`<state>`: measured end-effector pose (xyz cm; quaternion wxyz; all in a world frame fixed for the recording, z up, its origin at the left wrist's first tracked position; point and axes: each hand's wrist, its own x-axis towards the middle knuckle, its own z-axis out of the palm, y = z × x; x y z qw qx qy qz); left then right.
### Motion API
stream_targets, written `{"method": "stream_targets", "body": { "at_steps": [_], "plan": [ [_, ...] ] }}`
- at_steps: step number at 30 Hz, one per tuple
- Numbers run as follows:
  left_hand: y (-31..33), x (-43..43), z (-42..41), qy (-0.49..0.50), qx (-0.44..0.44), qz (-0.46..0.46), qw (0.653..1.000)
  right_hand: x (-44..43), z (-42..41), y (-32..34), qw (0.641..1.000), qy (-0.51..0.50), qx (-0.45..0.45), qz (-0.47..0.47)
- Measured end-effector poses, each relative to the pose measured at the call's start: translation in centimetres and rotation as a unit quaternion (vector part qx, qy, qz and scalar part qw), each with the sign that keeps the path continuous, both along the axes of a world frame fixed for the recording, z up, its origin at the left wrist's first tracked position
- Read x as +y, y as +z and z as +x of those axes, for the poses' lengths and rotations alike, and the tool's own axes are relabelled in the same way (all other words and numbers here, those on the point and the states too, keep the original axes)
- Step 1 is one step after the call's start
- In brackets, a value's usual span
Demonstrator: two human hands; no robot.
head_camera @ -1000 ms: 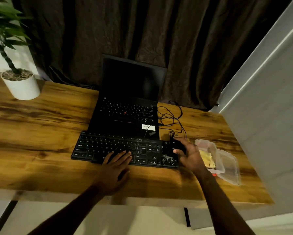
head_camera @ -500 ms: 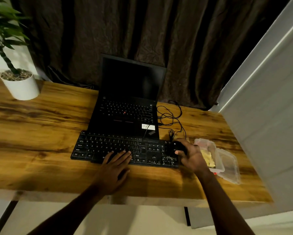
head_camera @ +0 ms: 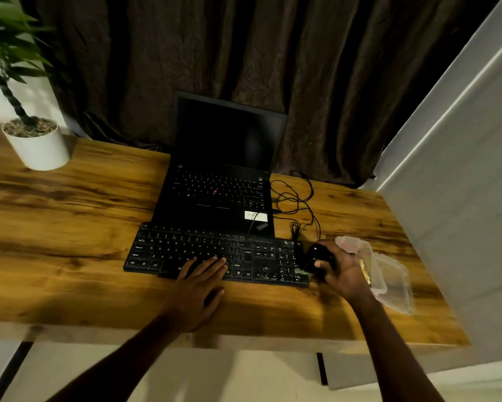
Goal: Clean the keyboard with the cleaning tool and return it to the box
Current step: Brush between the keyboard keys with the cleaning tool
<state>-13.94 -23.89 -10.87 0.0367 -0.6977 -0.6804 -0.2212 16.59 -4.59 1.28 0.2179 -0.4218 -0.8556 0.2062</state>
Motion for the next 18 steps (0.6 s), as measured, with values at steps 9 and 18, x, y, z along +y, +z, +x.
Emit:
{"method": "stream_targets", "body": {
  "at_steps": [9, 18],
  "plan": [
    [-0.1, 0.0, -0.1, 0.001, 0.009, -0.007, 1.000, -1.4, -2.2, -0.3, 0.999, 0.014, -0.002, -0.053],
    [0.0, 0.0, 0.0, 0.004, 0.000, -0.002, 1.000, -1.1, -0.5, 0.2, 1.000, -0.007, 0.013, -0.022]
  ]
}}
